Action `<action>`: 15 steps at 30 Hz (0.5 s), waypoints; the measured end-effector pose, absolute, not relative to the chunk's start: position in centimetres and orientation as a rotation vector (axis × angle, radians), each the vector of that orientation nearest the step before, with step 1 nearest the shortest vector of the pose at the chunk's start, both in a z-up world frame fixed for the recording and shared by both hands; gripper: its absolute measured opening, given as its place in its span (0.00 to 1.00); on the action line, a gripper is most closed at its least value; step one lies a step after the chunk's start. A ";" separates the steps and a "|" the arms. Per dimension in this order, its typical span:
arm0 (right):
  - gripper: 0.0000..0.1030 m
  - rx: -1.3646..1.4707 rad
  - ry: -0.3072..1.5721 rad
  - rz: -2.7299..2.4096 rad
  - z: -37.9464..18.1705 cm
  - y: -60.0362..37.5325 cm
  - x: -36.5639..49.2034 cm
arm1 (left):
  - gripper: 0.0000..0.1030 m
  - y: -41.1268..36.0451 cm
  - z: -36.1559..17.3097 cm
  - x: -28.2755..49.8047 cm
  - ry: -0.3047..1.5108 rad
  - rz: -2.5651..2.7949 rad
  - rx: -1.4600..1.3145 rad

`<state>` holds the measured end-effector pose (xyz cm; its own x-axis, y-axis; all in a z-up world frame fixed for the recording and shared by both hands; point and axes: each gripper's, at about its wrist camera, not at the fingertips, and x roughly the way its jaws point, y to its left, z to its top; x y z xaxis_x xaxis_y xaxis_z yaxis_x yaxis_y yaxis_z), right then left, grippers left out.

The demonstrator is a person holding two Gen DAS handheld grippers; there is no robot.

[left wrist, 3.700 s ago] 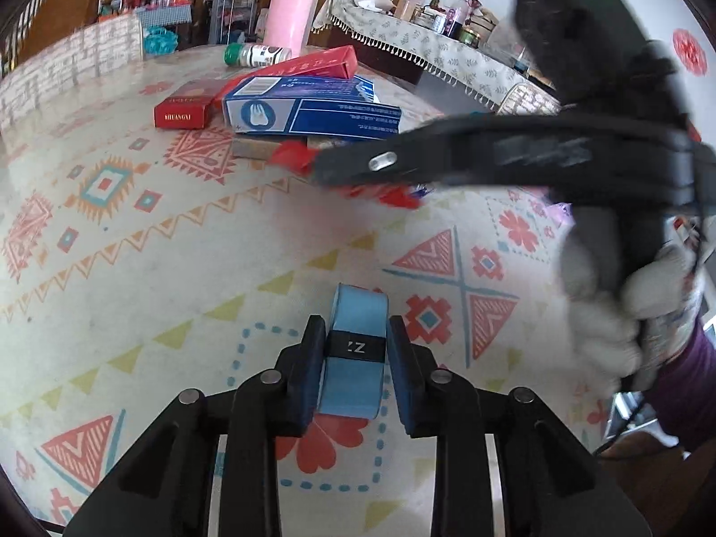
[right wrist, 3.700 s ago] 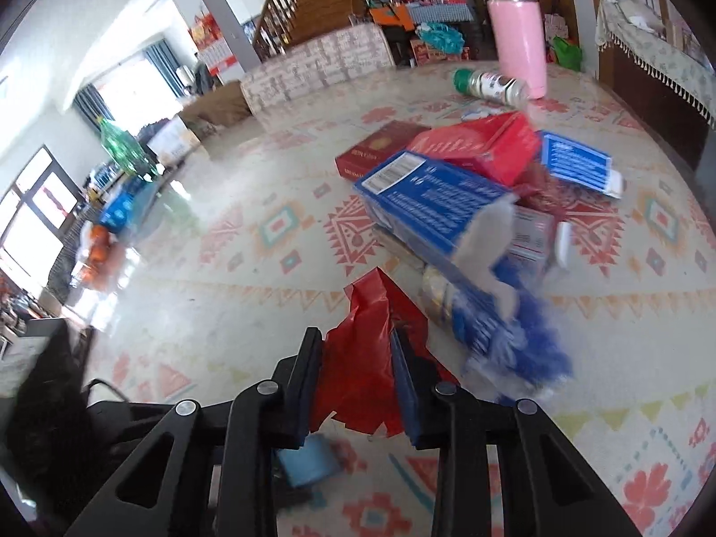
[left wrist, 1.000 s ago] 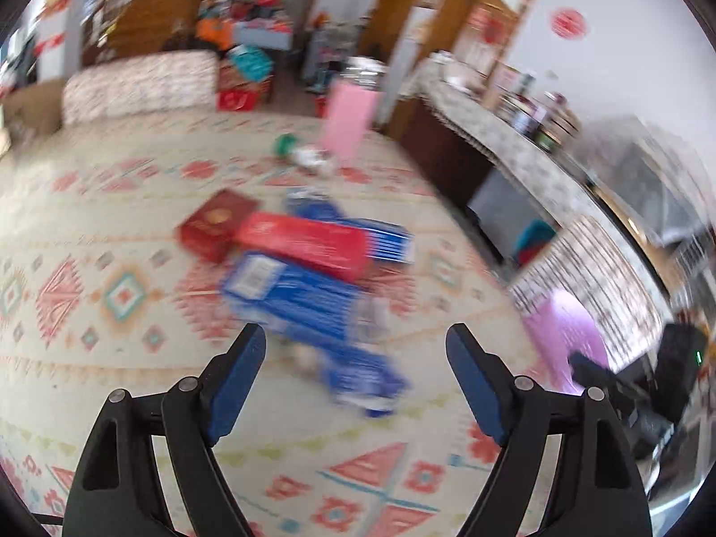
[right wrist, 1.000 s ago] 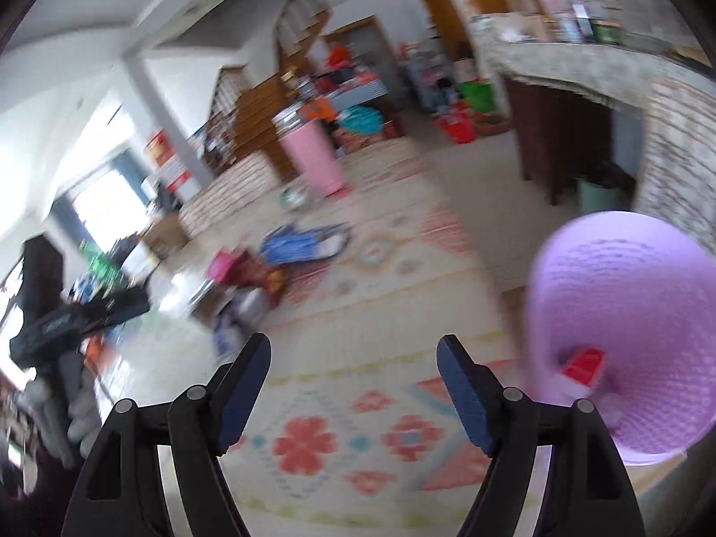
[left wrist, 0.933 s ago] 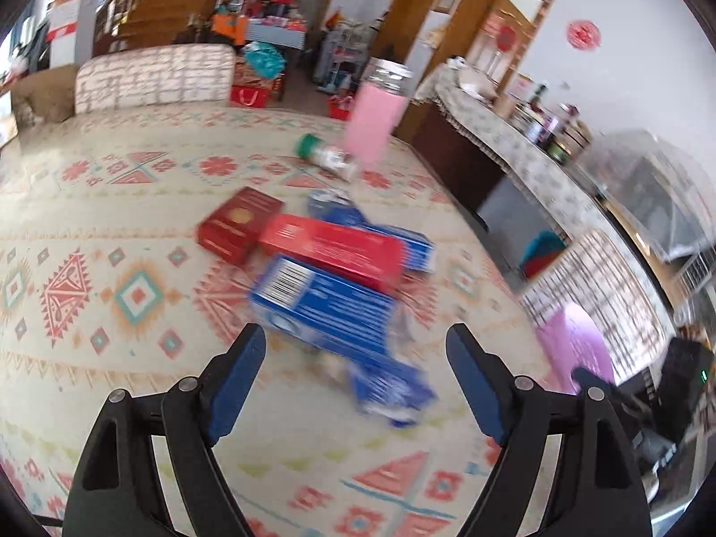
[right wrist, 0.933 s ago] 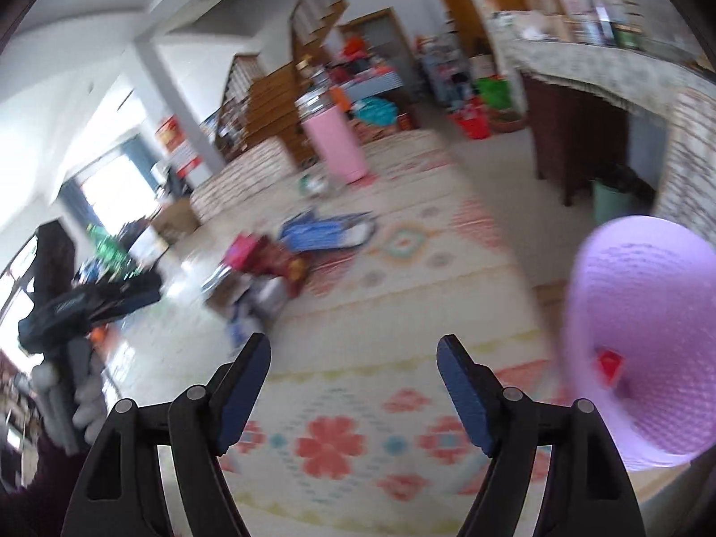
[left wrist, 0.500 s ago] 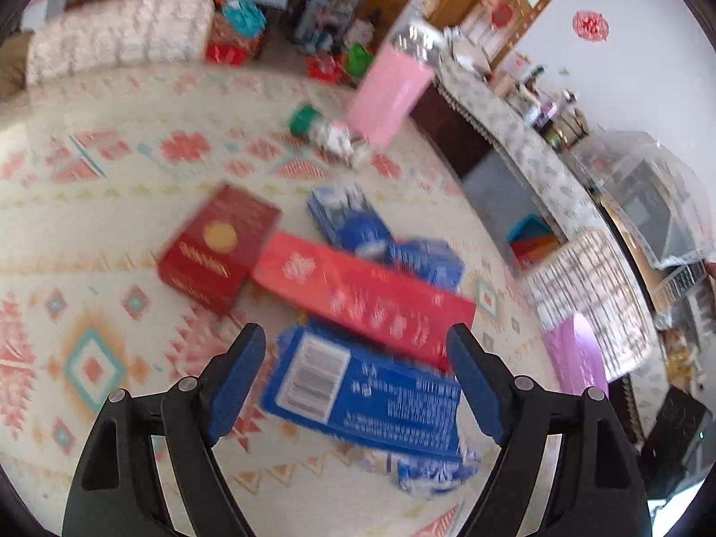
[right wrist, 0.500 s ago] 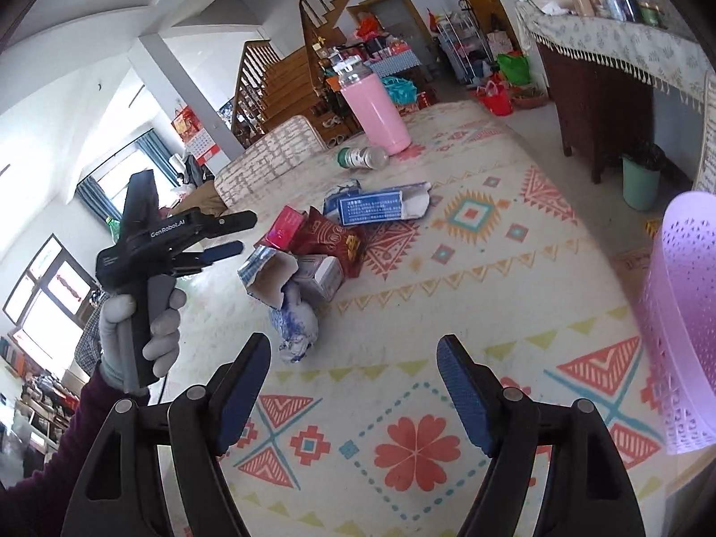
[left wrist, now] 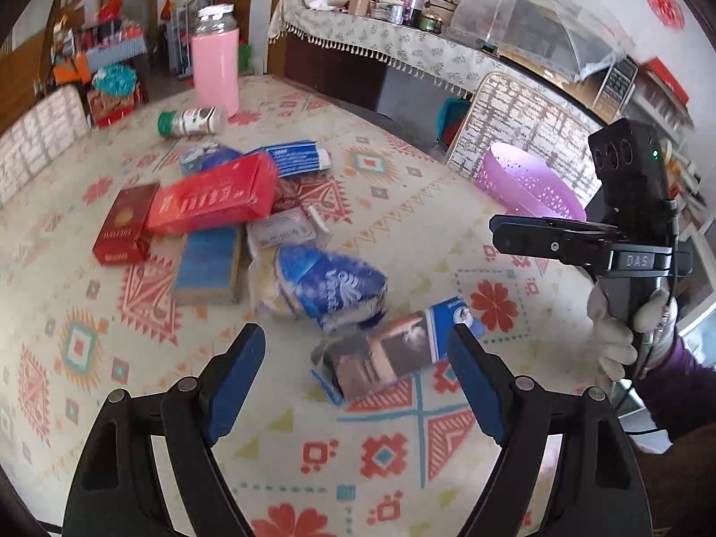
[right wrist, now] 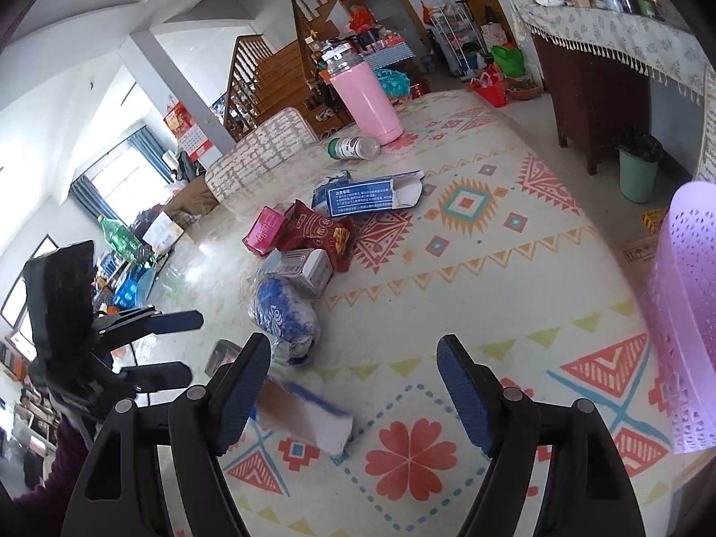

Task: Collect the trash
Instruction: 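Move both tools back to the remaining boxes on the table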

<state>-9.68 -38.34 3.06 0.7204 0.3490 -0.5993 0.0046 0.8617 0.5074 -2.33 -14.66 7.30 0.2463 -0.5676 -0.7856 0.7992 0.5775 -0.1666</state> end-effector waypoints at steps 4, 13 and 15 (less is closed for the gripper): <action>0.79 0.508 0.756 0.189 2.8 -38.7 -10.3 | 0.80 -16.2 6.9 -1.7 0.933 -1.000 0.292; 0.79 0.463 0.762 0.258 3.2 -38.6 -10.9 | 0.80 -15.2 7.4 -1.7 0.947 -1.007 0.269; 0.79 0.402 0.775 0.322 3.5 -37.2 -10.5 | 0.80 -13.2 8.6 -0.3 0.936 -0.921 0.211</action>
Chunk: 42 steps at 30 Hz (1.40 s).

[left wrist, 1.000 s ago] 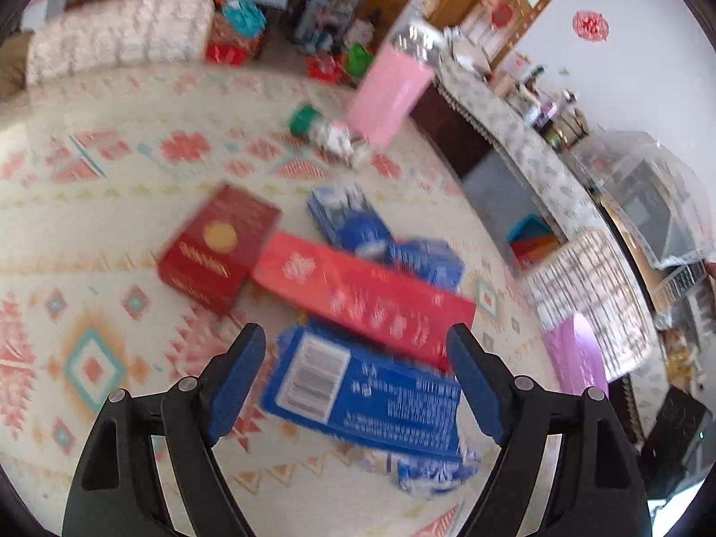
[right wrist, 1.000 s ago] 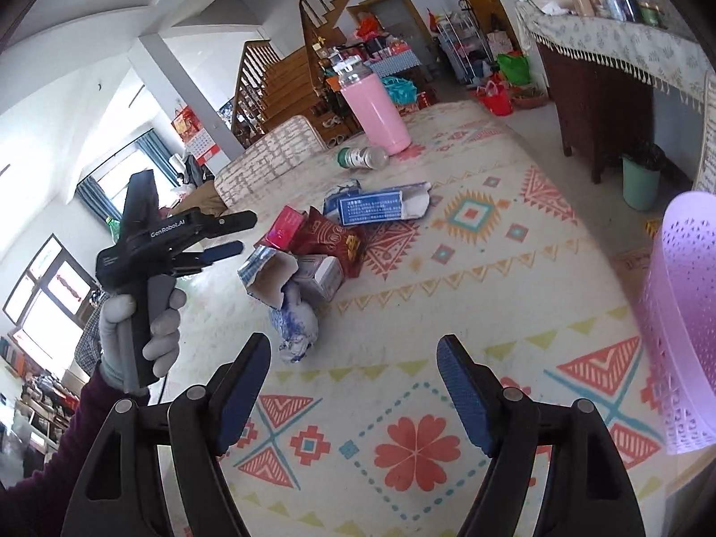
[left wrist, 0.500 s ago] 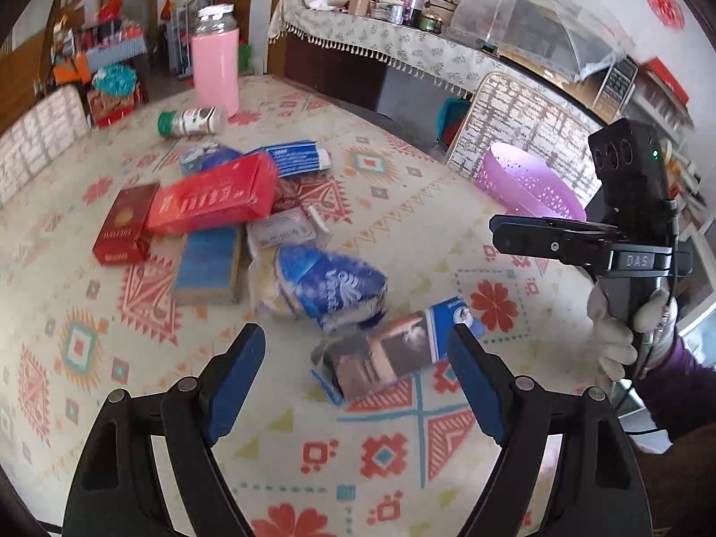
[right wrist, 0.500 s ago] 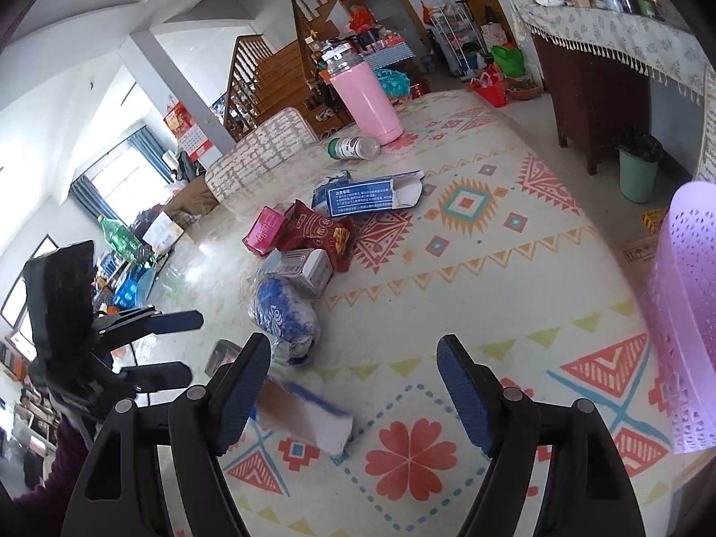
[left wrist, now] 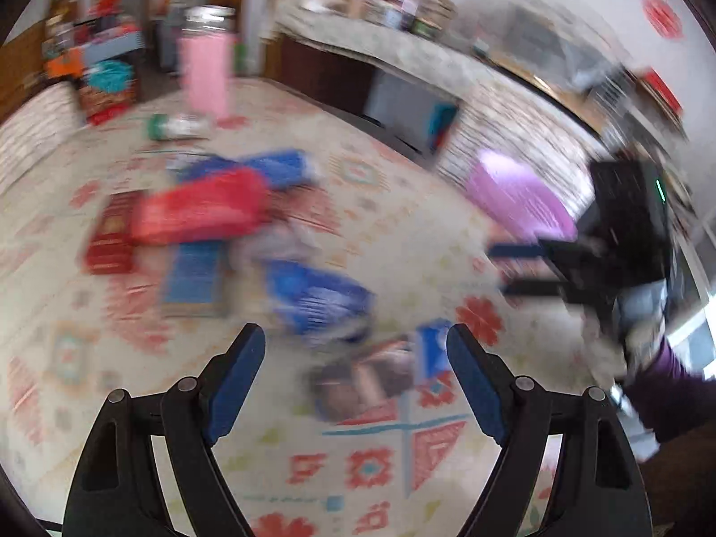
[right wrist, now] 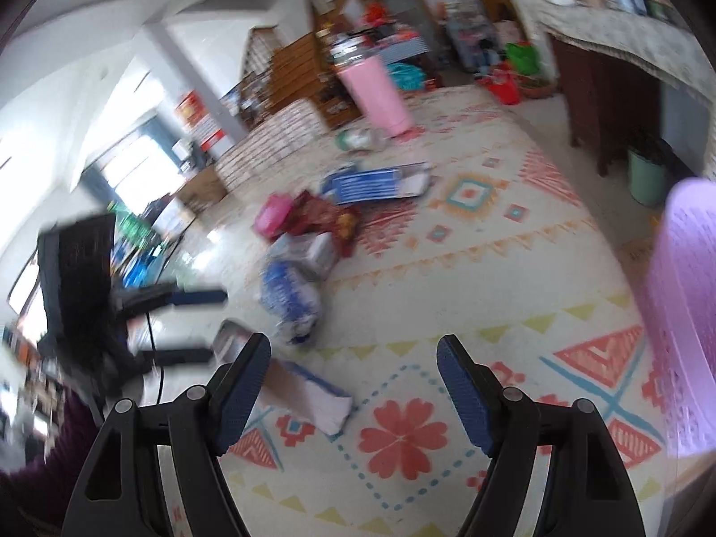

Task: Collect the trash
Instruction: 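Move both tools back to the remaining boxes on the table, then grasp the long red box with left tool while right tool grasps the blue-white carton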

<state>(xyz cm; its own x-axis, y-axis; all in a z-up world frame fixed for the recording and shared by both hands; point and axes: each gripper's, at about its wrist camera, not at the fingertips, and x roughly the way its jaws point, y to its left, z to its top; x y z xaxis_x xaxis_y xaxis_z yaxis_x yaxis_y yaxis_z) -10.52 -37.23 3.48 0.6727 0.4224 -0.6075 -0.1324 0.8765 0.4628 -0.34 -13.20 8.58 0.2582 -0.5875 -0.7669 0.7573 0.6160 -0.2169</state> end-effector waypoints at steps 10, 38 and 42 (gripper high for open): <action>0.80 0.173 0.815 0.455 2.9 -29.9 -7.7 | 0.85 -10.2 6.7 9.3 1.089 -0.609 -0.281; 0.28 0.095 0.844 0.494 1.9 -26.4 -8.8 | 0.38 -13.9 3.6 11.1 1.237 -0.476 -0.449; 0.28 0.129 0.814 0.478 2.6 -27.5 -10.6 | 0.38 -12.5 6.1 8.3 1.156 -0.509 -0.393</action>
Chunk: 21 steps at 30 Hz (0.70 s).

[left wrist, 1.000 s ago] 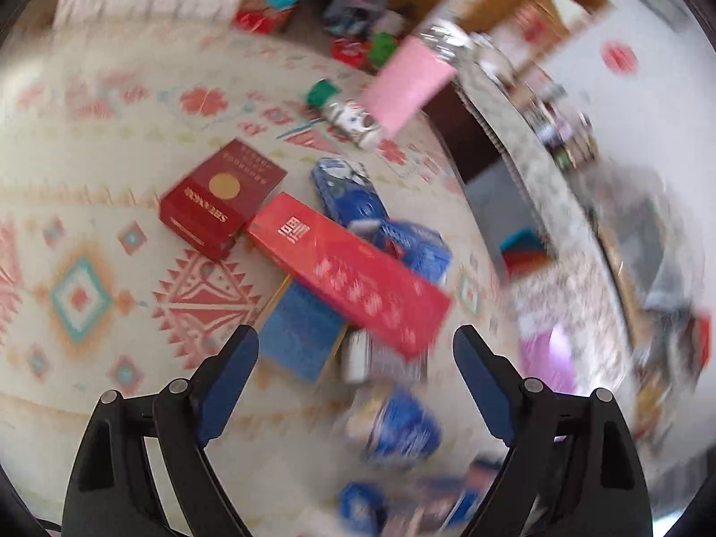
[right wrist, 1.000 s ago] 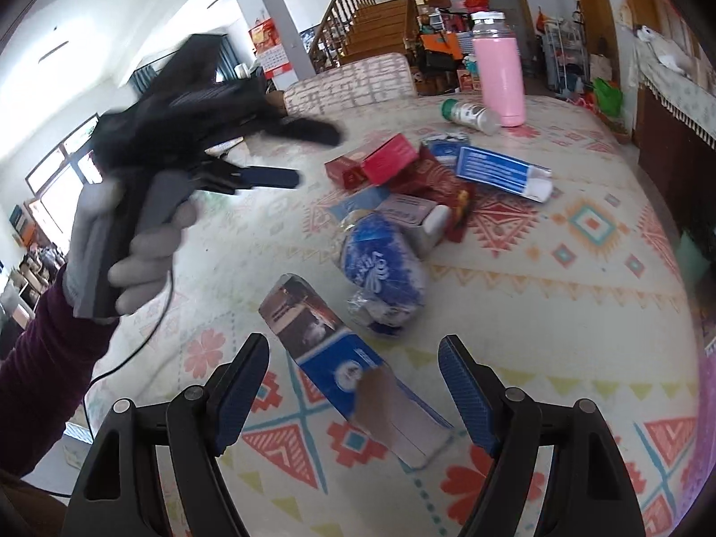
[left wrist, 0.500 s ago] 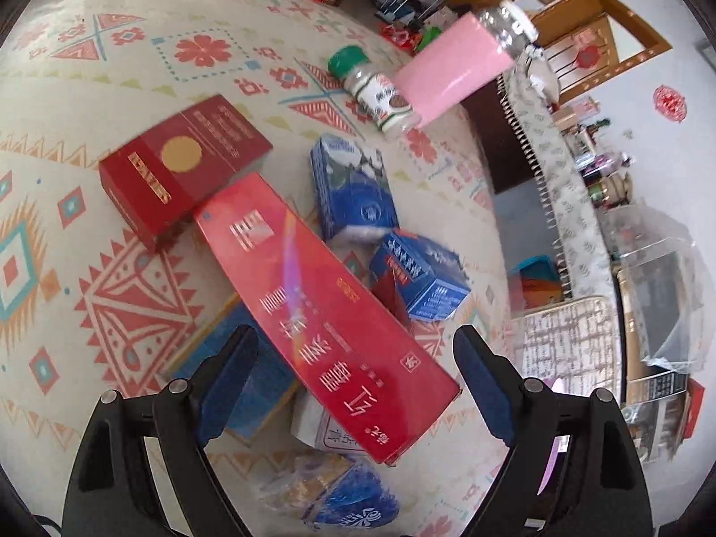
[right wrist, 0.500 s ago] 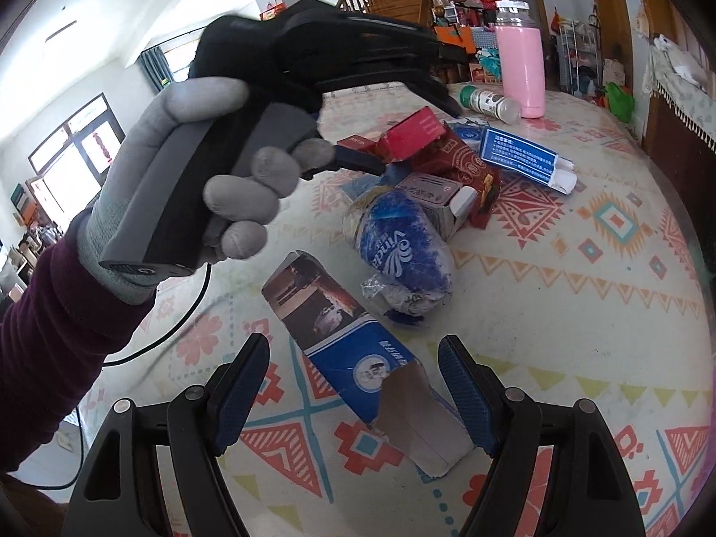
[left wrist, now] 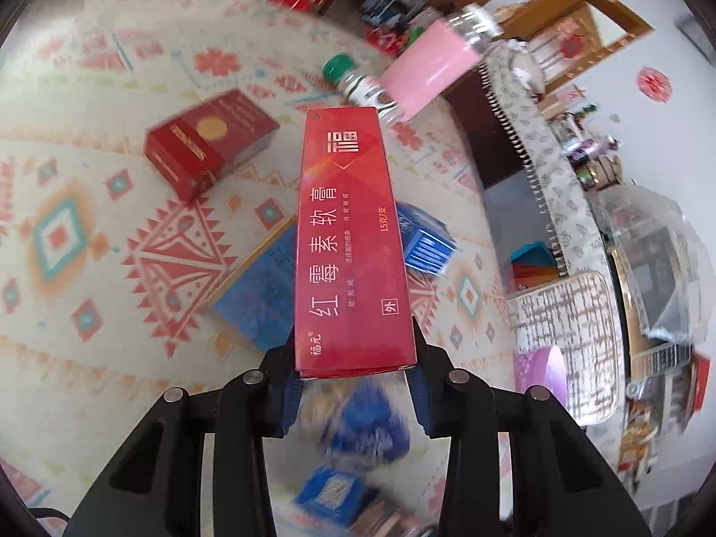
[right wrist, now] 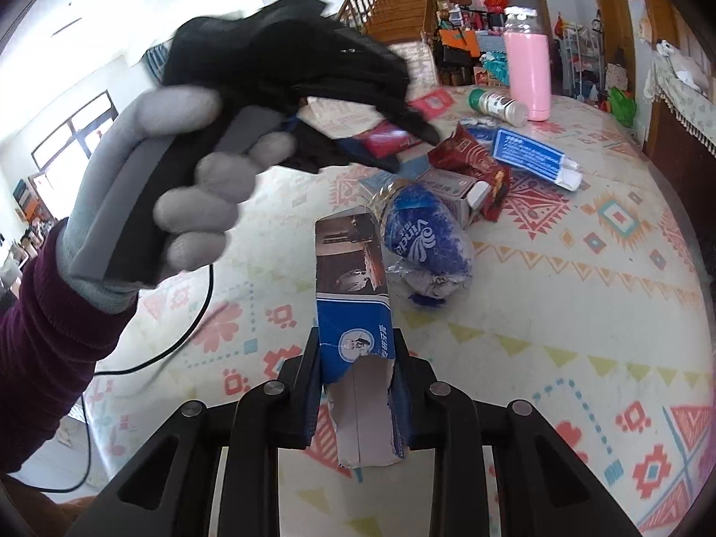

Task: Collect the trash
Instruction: 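Grasp the long red box with left tool while right tool grasps the blue-white carton, then carry both boxes to the lilac basket and release them inside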

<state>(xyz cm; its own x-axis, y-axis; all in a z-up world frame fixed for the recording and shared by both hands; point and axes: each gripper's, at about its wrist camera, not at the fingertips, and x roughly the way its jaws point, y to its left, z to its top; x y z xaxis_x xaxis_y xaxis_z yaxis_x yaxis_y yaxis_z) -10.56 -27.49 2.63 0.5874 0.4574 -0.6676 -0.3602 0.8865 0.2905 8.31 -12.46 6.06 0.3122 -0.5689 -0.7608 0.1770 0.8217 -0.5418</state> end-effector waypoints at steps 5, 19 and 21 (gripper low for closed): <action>0.28 0.178 0.782 0.432 3.3 -29.5 -12.2 | 0.38 -11.3 8.6 4.5 1.054 -0.527 -0.276; 0.28 0.319 0.697 0.189 4.5 -38.5 -18.6 | 0.38 -14.0 12.5 -4.1 0.872 -0.609 -0.029; 0.28 0.346 0.678 0.139 4.7 -40.4 -19.7 | 0.38 -15.7 12.7 -5.0 0.868 -0.650 -0.006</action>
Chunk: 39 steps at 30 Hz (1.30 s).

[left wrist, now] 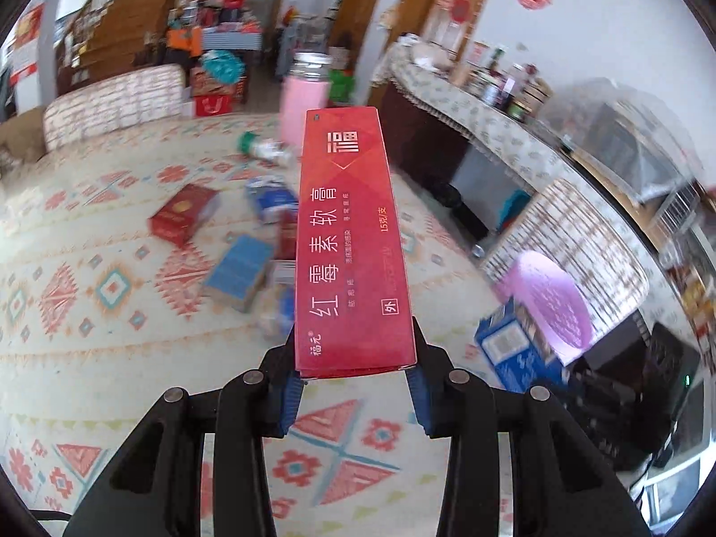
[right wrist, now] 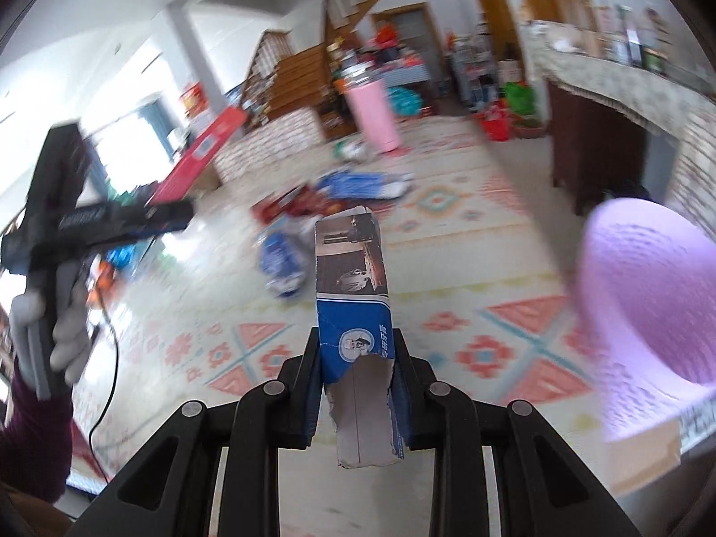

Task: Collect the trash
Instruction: 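Carry both boxes to the lilac basket and release them inside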

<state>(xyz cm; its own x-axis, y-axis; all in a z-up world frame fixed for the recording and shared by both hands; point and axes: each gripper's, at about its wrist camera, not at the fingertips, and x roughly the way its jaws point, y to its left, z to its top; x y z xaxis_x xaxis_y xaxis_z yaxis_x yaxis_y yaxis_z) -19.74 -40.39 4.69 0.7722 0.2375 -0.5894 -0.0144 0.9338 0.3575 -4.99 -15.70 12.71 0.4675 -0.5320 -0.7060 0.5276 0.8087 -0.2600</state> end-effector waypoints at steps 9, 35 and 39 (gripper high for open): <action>0.28 0.461 0.594 -0.084 5.1 -49.5 -24.5 | 0.38 -24.9 11.7 -7.1 0.910 -0.811 0.083; 0.50 0.512 0.545 -0.347 4.6 -61.1 -23.5 | 0.62 -41.5 9.1 -8.1 1.033 -0.965 0.218; 0.52 0.538 0.551 -0.348 4.7 -61.0 -24.1 | 0.62 -39.5 11.8 -10.3 0.961 -0.856 0.353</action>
